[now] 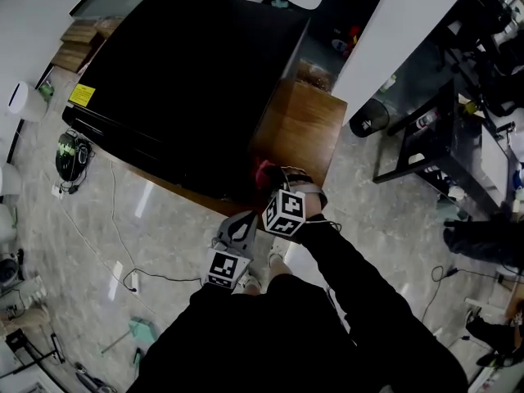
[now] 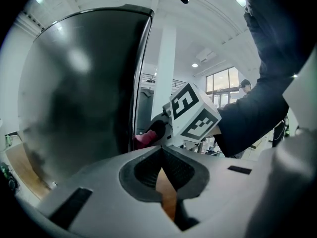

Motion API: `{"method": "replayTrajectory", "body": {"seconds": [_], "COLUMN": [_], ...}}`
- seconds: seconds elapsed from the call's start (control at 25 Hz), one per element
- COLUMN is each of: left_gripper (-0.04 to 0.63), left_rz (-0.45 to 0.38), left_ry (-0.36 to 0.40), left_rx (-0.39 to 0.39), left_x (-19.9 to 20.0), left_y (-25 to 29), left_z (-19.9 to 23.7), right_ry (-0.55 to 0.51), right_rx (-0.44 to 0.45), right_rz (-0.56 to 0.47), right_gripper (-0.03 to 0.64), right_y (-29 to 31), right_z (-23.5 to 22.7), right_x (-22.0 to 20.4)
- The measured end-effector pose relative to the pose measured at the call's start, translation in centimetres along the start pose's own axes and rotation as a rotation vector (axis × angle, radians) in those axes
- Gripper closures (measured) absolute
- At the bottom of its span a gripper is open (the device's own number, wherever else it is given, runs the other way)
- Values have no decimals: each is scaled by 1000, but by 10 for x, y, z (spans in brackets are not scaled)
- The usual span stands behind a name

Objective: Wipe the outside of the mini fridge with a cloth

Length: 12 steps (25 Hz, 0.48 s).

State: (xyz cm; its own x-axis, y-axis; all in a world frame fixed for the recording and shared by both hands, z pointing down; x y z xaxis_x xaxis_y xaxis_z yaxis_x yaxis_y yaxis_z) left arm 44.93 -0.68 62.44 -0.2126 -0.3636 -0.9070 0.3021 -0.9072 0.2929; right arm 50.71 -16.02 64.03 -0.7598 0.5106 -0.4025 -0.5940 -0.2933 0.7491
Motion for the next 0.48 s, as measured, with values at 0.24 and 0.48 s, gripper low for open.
{"method": "replayTrajectory", "body": {"seconds": [0.24,0.48], "left_gripper": [589,589], "left_rz": [22,28], "left_ry": [-21,-31], "left_rx": [1,5], "left_x": [4,9], "left_y": [40,83], "left_z": [-1,0], "right_ry": [-12,-48], "right_rx": [17,37], "right_rz": [5,23], "right_gripper": [506,506], "right_y": [19,42], "right_z": [-36,-76], "right_x": [-27,-59]}}
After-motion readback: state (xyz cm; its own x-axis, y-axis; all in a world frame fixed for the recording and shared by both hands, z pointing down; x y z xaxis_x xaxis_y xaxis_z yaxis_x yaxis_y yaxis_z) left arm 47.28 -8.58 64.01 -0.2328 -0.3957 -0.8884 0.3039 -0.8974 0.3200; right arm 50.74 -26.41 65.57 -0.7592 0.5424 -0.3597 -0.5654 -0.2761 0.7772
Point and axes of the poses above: the fingertips, and each gripper's own axes: y forward along the fingers, z to its left, x out of its top, the point moved 10 cm from there along -y, backward along the fingers, and after that the axes turned 12 degrees about -y, right-handed, at the moved point
